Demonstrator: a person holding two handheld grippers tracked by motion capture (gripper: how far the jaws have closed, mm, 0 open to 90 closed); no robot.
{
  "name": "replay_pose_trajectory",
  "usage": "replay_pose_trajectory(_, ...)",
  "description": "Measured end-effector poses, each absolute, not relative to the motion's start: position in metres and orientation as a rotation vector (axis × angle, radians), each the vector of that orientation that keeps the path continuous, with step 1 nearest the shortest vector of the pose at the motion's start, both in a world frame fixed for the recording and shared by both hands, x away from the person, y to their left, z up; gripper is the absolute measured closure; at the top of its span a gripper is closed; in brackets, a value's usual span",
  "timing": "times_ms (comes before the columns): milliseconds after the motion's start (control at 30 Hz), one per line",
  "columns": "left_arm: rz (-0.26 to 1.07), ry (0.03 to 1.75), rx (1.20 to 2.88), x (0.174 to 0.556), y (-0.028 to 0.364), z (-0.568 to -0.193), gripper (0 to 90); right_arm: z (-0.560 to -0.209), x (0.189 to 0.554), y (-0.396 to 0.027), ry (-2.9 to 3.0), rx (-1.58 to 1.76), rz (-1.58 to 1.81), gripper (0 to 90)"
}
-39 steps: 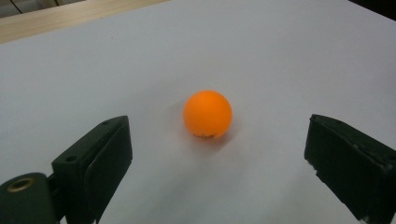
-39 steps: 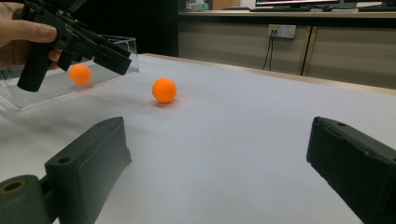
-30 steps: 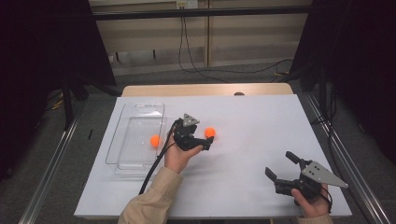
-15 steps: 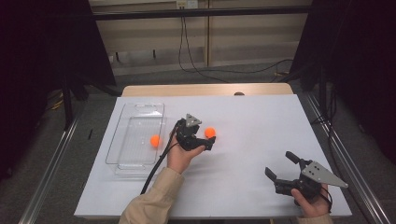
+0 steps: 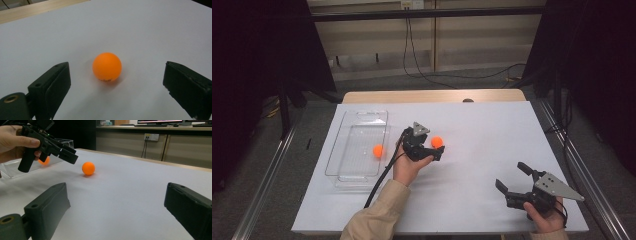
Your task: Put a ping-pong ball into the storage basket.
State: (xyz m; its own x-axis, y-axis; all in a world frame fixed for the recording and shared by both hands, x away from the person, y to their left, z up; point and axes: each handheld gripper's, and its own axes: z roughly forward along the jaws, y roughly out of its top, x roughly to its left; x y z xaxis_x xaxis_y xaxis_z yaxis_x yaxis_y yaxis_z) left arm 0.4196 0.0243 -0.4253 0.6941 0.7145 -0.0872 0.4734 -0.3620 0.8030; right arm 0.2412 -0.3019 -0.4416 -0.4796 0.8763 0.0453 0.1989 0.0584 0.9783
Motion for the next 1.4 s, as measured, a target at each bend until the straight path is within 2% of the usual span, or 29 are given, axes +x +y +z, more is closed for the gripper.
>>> replay_pose_trajectory(1400, 0.349, 0.948, 2.033, 0.431, 0.015, -0.447, 7.9, -0.441, 0.243, -0.300, 1.753, 1.072, 1.464, 4.9)
